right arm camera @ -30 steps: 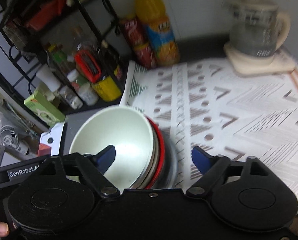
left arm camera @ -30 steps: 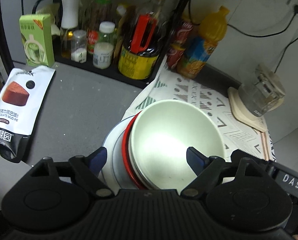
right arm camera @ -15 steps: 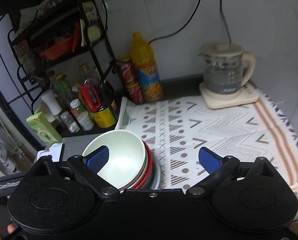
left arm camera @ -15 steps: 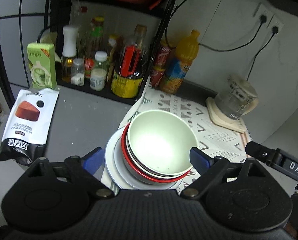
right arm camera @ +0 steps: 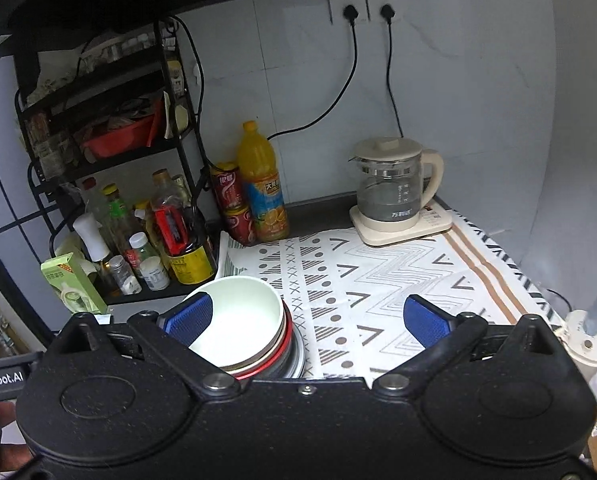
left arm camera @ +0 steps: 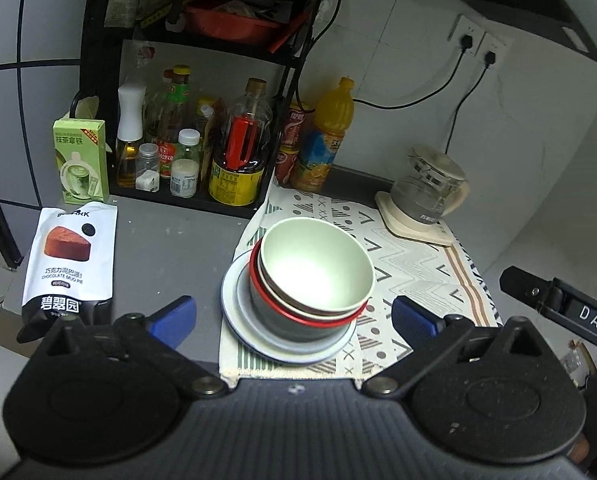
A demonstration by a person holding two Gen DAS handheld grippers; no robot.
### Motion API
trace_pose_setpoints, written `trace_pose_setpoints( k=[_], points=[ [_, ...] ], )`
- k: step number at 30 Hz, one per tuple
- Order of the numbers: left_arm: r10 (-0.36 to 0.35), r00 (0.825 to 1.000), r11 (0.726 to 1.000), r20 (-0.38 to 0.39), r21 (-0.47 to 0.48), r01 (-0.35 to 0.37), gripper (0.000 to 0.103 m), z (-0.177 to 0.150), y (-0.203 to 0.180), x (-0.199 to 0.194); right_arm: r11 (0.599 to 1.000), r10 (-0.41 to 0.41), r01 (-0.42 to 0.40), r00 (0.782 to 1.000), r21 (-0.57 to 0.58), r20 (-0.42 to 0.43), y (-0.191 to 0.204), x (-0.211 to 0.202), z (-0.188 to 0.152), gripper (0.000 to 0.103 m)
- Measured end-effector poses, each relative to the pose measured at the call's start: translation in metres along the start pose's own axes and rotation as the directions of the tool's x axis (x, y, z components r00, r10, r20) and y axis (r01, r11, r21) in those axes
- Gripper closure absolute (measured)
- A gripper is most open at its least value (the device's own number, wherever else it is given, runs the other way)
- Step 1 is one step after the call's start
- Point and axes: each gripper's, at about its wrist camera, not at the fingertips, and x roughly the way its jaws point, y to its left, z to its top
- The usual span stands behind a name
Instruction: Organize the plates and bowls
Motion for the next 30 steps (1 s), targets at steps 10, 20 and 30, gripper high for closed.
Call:
trace_pose_setpoints(
  k=[10, 20, 30],
  points=[
    [-0.028, 0.999, 0.999, 0.036, 0.035, 0.027, 0.000, -0.019, 0.025, -0.040, 0.995, -0.101, 0.100, 0.992, 0.017, 0.077, 0.030, -0.058, -0.036, 0.000],
    [-0.062, 0.998, 0.990, 0.021, 0.129, 0.058, 0.000, -0.032, 0.030, -0.066, 0.985, -0.174, 0.172, 0.981, 0.026, 0.088, 0.049, -0.093, -0.059, 0.000],
    [-0.100, 0.995, 0.977, 0.014, 0.191, 0.095, 0.000, -0.039, 0.026, -0.083, 0.985, -0.175, 0.173, 0.982, 0.025, 0.069, 0.058, -0.108, -0.080, 0.000]
  ],
)
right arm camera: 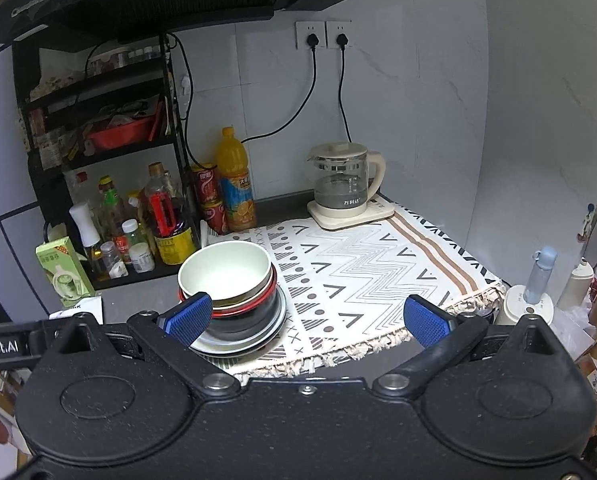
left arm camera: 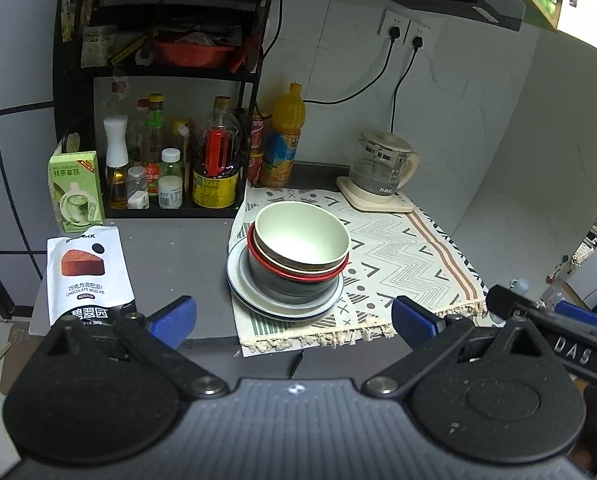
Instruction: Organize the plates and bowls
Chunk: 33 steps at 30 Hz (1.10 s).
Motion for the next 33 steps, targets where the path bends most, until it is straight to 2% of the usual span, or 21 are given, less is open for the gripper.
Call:
trace_pose_setpoints(
  k=[10, 33],
  points=[
    [0.008, 1.000, 0.999, -0.005, 0.031, -0.008, 0.000, -0.0023, 0.0004, -0.0060, 1.000, 0.013, -0.013, 1.000, -0.013, -0.014, 0.0047, -0.0049, -0.0070, 0.000],
    [0.016, 1.000, 1.000, -0.011, 0.016, -0.016, 0.000, -0.0041, -0.0014, -0.0044, 0.999, 0.029, -0.029, 0.999, -0.014, -0.017, 0.0051, -0.0060, -0.0076, 0.000]
  ],
)
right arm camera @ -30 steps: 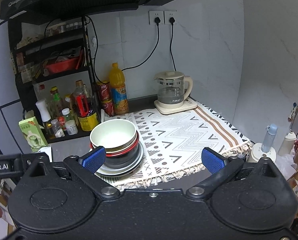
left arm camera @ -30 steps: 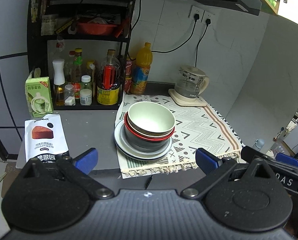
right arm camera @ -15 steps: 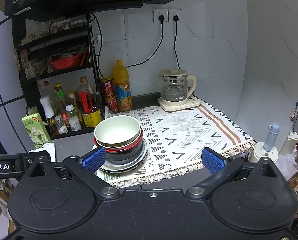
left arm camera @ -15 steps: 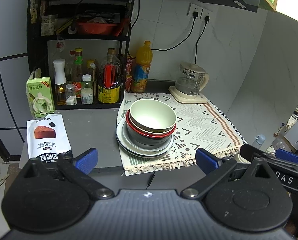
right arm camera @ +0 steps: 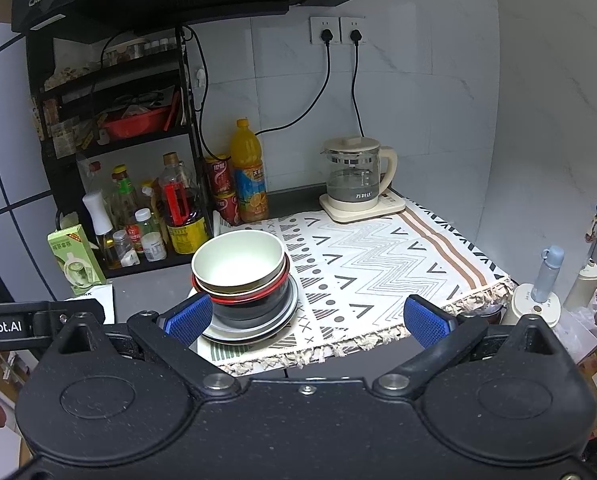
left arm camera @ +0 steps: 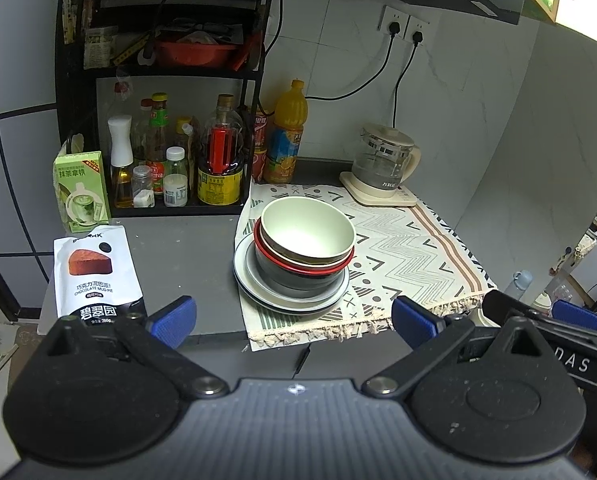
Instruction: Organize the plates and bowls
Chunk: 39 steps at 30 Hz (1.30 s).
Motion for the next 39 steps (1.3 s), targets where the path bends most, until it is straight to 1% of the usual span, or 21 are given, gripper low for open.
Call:
trace_pose_setpoints(
  k=[7, 11, 23, 39],
  points=[
    [-0.002, 1.000, 1.000, -0.005, -0.011, 0.002, 0.000, 0.0002, 0.0007, 0.0025, 1.000, -0.003, 0.003, 1.000, -0.001, -0.004, 0.0004, 0.0011, 0.0004, 0.000],
    [-0.028, 1.000, 0.999, -0.002, -0.022, 0.028, 0.000, 0.0019, 0.0054, 0.0014, 1.000, -0.009, 0.009, 1.000, -0.008, 0.004, 0.0016, 0.0010, 0.0006, 0.000],
    [-0.014, 1.000, 1.000, -0.005, -0.021, 0.013, 0.000, 0.0014, 0.0047, 0.0020, 1.000, -0.003, 0.003, 1.000, -0.003, 0.001, 0.0038, 0.0020, -0.0012, 0.000],
    [-0.015, 1.000, 1.000, -0.011, -0.019, 0.015, 0.000, 0.0017, 0.0051, 0.0061, 1.000, 0.000, 0.000, 1.000, -0.004, -0.008, 0.0046, 0.0044, -0.0014, 0.000]
  ],
)
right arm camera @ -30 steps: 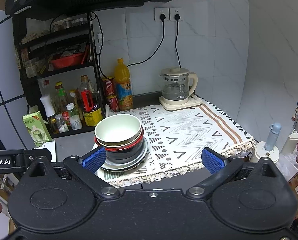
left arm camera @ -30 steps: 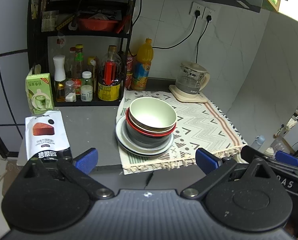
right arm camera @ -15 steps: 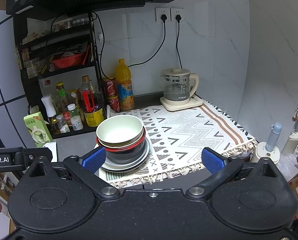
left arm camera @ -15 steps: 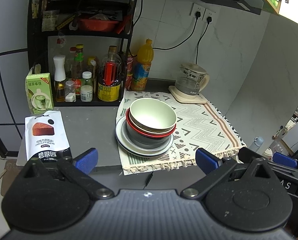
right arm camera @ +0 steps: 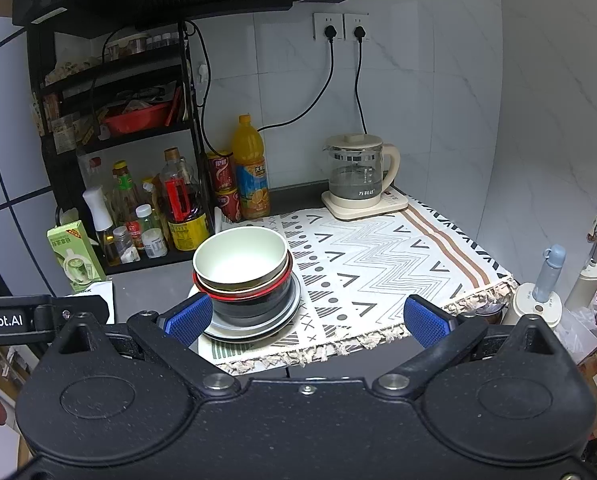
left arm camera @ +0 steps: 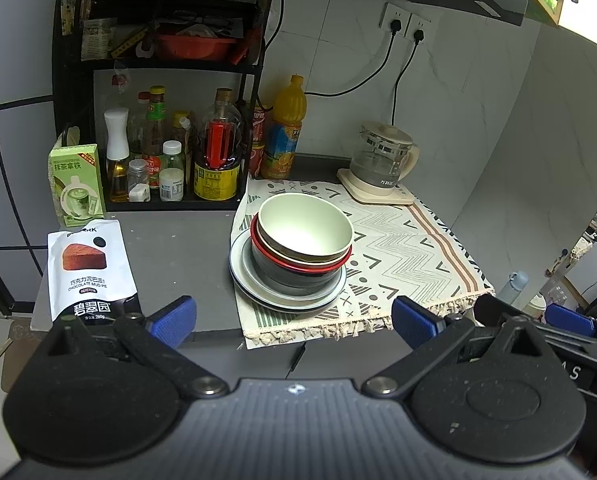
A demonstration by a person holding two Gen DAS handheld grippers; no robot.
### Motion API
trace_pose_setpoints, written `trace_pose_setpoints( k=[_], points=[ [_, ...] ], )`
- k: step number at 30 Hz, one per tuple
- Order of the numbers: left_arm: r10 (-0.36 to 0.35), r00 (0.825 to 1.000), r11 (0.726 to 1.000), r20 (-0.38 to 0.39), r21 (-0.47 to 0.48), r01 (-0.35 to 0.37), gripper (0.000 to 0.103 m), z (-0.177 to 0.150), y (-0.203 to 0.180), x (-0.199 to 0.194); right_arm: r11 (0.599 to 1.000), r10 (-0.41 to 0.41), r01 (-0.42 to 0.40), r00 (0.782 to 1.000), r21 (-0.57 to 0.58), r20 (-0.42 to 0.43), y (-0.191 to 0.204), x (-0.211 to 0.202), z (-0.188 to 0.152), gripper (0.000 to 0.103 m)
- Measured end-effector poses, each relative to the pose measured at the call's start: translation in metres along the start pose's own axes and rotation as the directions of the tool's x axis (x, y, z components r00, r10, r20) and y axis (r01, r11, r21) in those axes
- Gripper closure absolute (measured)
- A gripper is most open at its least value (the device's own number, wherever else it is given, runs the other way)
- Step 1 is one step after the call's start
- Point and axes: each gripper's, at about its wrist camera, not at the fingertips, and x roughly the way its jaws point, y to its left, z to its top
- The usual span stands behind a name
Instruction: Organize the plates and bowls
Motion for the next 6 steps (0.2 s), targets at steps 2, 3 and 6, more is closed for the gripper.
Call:
trace_pose_setpoints(
  k=[2, 3, 6],
  points=[
    [0.000, 1.000, 1.000, 0.000, 0.003, 0.000, 0.000, 0.0000, 0.0000, 0.0001, 1.000, 0.001, -0.001, 1.000, 0.001, -0.003, -0.0007, 0.0011, -0.0001, 0.000],
    [0.001, 1.000, 1.000, -0.002, 0.006, -0.001, 0.000, 0.0002, -0.0007, 0.0008, 1.000, 0.000, 0.000, 1.000, 0.000, -0.004, -0.0008, 0.0017, -0.0004, 0.000],
    [0.003, 1.000, 1.000, -0.007, 0.010, -0.003, 0.000, 0.0006, -0.0024, 0.0034, 1.000, -0.001, 0.001, 1.000, 0.001, -0.006, -0.0013, 0.0031, -0.0005, 0.000]
  ],
)
